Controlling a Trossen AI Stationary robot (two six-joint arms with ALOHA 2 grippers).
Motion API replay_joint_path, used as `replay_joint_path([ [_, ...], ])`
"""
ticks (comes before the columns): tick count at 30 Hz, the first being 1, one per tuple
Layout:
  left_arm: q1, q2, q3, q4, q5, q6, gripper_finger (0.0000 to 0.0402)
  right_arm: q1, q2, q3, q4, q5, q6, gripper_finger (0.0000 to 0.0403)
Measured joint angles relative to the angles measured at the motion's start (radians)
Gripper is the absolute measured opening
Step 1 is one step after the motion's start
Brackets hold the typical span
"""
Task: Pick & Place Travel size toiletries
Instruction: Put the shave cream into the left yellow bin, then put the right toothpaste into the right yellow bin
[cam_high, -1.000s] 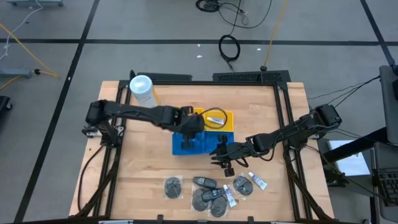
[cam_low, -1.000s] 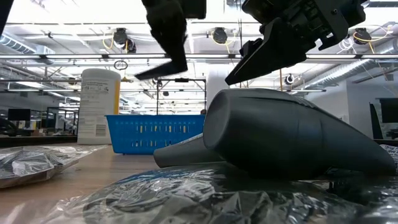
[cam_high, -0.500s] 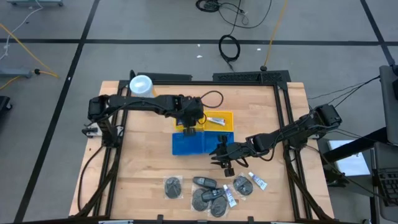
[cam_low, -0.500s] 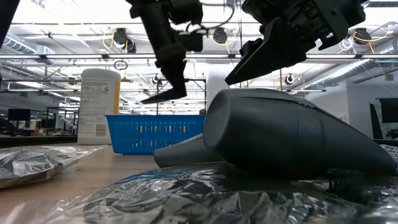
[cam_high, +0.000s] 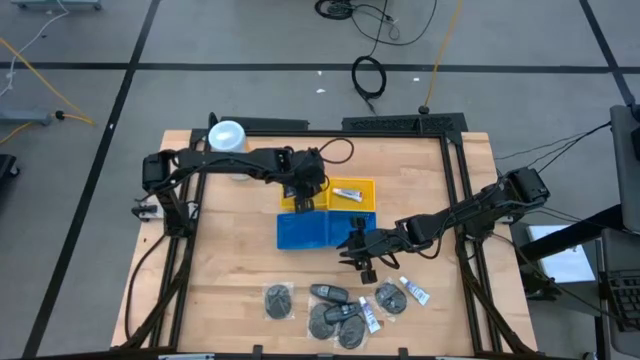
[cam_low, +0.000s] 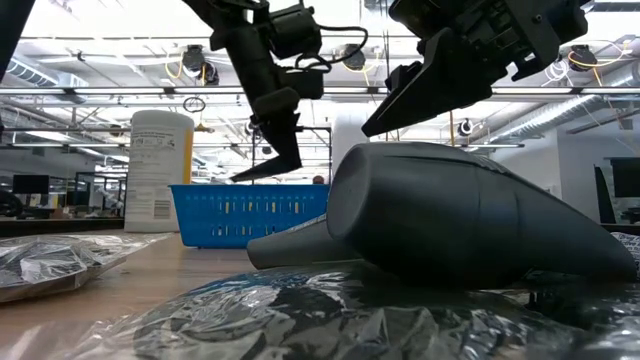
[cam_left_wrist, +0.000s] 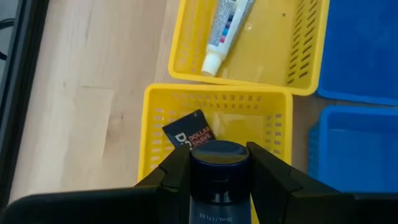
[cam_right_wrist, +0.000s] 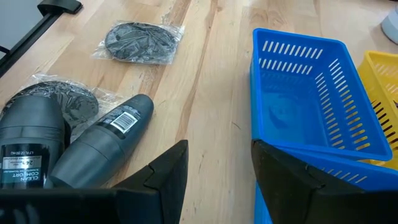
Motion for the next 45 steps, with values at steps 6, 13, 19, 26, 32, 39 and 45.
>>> replay_joint_path([
  [6,-0.001,0.0,0.0,0.004,0.0,-0.017,0.0185,0.0,0.0,0.0,0.0,0.001,0.0,0.0171],
  [13,-0.001,0.0,0.0,0.009,-0.023,-0.086,0.021,0.0,0.0,0.0,0.0,0.001,0.001,0.0171],
  [19,-0.019,0.0,0.0,-0.001,-0.026,-0.187,0.0192,0.0,0.0,0.0,-0.007,0.001,0.041,0.0171],
  [26,-0.121,0.0,0.0,-0.021,0.001,-0.249,0.0169,0.003,-0.019,0.0,-0.092,0.003,0.11,0.0171],
  [32,-0.239,-0.021,0.0,-0.024,-0.005,-0.301,0.0161,0.057,-0.103,0.0,-0.284,0.085,0.188,0.0171],
  [39,-0.378,-0.073,0.001,0.008,-0.123,-0.39,0.0161,0.154,-0.208,0.0,-0.529,0.104,0.459,0.0171],
  [45,-0.463,-0.083,0.001,0.066,-0.219,-0.46,0.0161,0.253,-0.221,0.0,-0.684,0.099,0.673,0.016],
])
